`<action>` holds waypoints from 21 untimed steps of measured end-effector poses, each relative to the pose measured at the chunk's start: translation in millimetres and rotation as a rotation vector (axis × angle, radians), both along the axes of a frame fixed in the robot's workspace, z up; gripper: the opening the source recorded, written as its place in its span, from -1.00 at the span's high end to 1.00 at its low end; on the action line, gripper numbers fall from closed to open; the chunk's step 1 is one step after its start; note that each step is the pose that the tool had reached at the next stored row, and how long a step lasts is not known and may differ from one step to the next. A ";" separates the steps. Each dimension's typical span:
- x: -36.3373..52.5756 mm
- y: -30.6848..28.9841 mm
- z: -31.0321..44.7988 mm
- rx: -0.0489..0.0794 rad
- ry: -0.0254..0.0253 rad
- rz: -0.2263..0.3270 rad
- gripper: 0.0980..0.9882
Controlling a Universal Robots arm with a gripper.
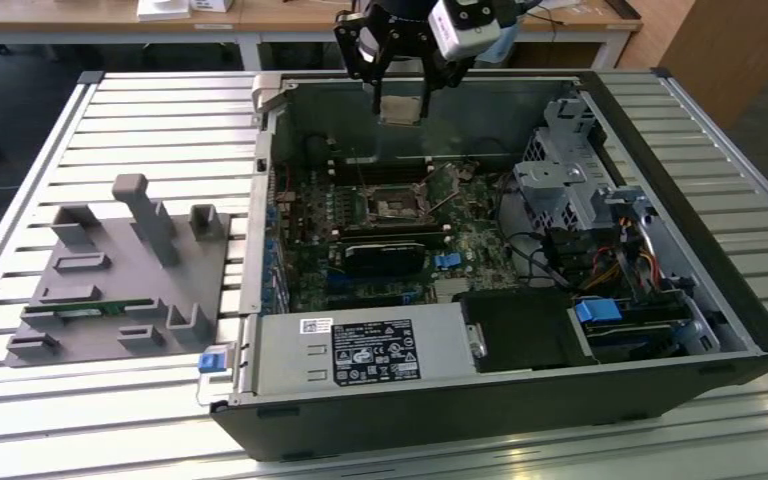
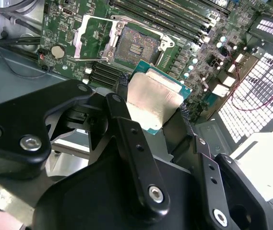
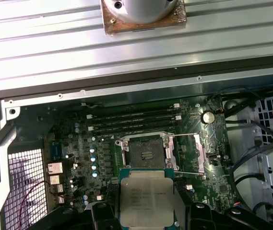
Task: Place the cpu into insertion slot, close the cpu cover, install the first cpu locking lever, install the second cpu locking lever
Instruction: 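Place the cpu into insertion slot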
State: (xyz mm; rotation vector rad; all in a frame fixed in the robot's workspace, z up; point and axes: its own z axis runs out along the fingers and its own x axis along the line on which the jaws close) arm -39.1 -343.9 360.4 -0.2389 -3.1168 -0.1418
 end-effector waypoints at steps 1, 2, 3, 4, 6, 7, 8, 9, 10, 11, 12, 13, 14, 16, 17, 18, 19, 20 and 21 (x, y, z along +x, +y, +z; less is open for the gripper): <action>0.0 0.0 0.0 0.000 0.0000 -0.001 0.00; 0.0 0.0 0.0 0.000 0.0000 -0.002 0.00; 0.0 0.0 0.0 0.000 0.0000 -0.003 0.00; 0.0 0.0 0.0 0.000 0.0000 -0.004 0.00; 0.0 0.0 0.0 0.000 0.0000 -0.007 0.00; 0.0 0.0 0.0 0.000 0.0000 -0.009 0.00; 0.0 0.0 0.0 0.000 0.0000 -0.011 0.00; 0.0 0.0 0.0 0.000 0.0000 -0.013 0.00; 0.0 0.0 0.0 0.000 0.0000 -0.015 0.00; 0.0 0.0 0.0 0.000 0.0000 -0.017 0.00; 0.0 0.0 0.0 0.000 0.0000 -0.018 0.00; 0.0 0.0 0.0 0.000 0.0000 -0.020 0.00; 0.0 0.0 0.0 0.000 0.0000 -0.023 0.00; 0.0 0.0 -0.1 0.000 0.0000 -0.029 0.00; 0.0 0.0 -0.1 0.000 0.0000 -0.032 0.00; 0.0 0.0 -0.1 0.000 0.0000 -0.035 0.00; 0.0 0.0 -0.1 0.000 0.0000 -0.038 0.00; 0.0 0.0 -0.1 0.000 0.0000 -0.041 0.00; 0.0 0.1 -0.1 0.000 0.0000 -0.044 0.00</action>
